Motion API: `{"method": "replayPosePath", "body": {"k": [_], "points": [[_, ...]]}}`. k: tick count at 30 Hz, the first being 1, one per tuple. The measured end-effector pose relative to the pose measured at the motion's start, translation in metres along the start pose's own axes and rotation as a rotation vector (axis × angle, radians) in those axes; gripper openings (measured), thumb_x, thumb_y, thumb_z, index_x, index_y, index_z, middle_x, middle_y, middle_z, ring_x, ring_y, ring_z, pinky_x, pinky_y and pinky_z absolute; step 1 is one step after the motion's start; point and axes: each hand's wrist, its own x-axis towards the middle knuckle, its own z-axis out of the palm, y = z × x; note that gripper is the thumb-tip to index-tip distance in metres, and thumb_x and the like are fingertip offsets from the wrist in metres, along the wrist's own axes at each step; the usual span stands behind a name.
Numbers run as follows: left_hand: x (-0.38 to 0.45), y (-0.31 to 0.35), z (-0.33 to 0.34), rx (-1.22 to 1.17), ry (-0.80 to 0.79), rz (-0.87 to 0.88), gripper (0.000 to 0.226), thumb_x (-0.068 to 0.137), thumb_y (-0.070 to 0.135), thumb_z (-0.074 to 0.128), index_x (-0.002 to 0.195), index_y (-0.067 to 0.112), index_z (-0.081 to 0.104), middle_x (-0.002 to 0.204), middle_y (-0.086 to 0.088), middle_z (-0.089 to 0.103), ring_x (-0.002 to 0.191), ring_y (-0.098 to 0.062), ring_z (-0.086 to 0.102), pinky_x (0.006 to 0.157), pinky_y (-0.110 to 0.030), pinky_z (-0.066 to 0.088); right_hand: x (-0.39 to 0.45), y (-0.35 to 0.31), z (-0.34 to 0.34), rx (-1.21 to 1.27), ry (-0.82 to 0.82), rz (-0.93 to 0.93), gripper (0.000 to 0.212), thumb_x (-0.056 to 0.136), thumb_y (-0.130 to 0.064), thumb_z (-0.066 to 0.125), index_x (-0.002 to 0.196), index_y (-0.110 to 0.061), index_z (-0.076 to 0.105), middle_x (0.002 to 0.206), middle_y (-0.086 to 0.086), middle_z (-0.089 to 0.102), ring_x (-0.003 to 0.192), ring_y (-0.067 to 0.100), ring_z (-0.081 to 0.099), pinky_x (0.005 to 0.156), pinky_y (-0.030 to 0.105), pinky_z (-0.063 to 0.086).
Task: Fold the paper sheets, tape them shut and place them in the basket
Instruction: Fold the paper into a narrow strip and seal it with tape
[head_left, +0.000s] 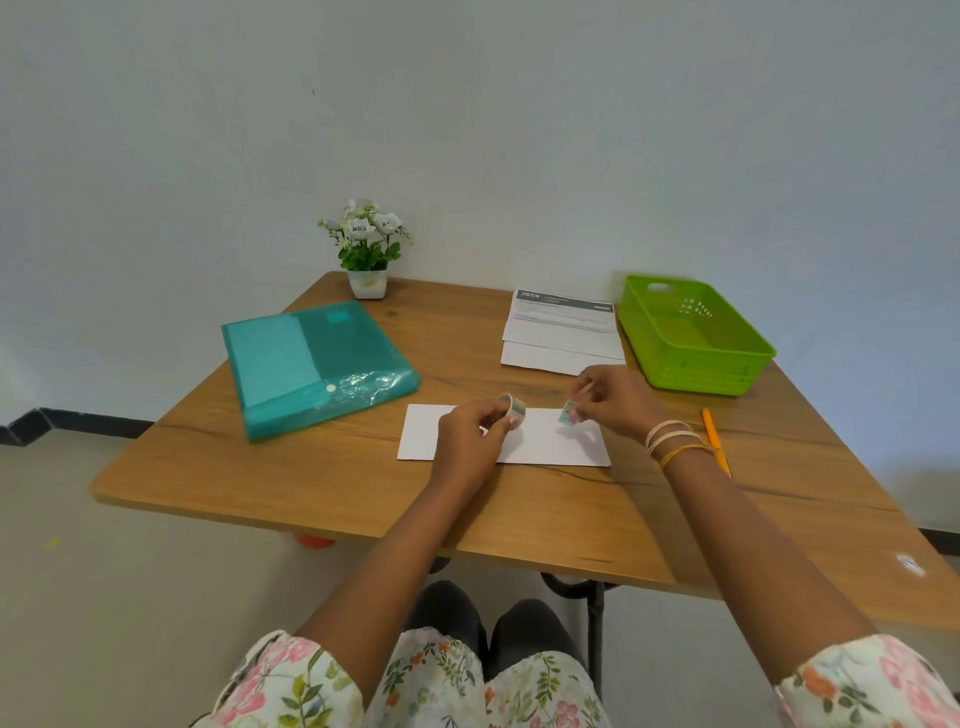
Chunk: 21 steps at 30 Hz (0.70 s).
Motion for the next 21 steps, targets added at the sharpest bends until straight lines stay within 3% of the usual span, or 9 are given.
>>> {"method": "replayPosePath", "body": {"k": [2,6,10,15,21], "points": [[0.001,-0.003,0.003,-0.007,0.012,-0.026,0.022,0.088,0.021,0.069,0.108,0.014,0.072,0.098,0.006,0.071,0.082,0.006,0.058,0.065,-0.005,0.042,0.008,0.005,-0.005,-0.018,-0.045,0.024,0.017,0.067,-0.007,0.079,0.075,-0.019,0.07,0.071,0.001,0.072,0.071,0.011,0.068,0.067,0.024,0.052],[0.001,-0.015,0.005,0.0,0.019,-0.031,0.022,0.088,0.021,0.068,0.108,0.013,0.073,0.097,0.005,0.071,0.086,-0.001,0.062,0.067,-0.002,0.044,0.021,0.016,-0.011,-0.006,-0.15,0.06,0.014,0.069,-0.006,0.081,0.071,-0.017,0.072,0.067,-0.002,0.069,0.063,0.003,0.062,0.053,0.007,0.042],[-0.001,-0.019,0.005,0.002,0.009,-0.01,0.024,0.089,0.022,0.067,0.112,0.015,0.071,0.097,0.011,0.068,0.088,0.004,0.061,0.071,-0.001,0.044,0.034,0.024,-0.014,0.02,-0.287,0.133,0.006,0.077,-0.005,0.077,0.08,-0.006,0.073,0.076,0.011,0.069,0.068,0.018,0.064,0.07,0.027,0.056],[-0.001,-0.022,0.006,0.009,0.03,-0.006,0.025,0.089,0.021,0.067,0.113,0.015,0.07,0.096,0.012,0.067,0.085,0.015,0.057,0.069,0.001,0.042,0.042,0.029,-0.017,0.005,-0.342,0.139,0.017,0.082,-0.002,0.071,0.097,0.005,0.071,0.087,0.016,0.069,0.068,0.012,0.063,0.066,0.019,0.054],[-0.001,-0.022,0.008,0.035,0.031,-0.014,0.029,0.09,0.023,0.066,0.118,0.014,0.067,0.107,0.005,0.069,0.087,0.008,0.056,0.069,-0.001,0.044,0.043,0.025,-0.014,-0.084,-0.346,0.131,0.016,0.081,-0.004,0.072,0.096,0.0,0.073,0.093,0.018,0.072,0.077,0.018,0.062,0.082,0.033,0.054]]}}
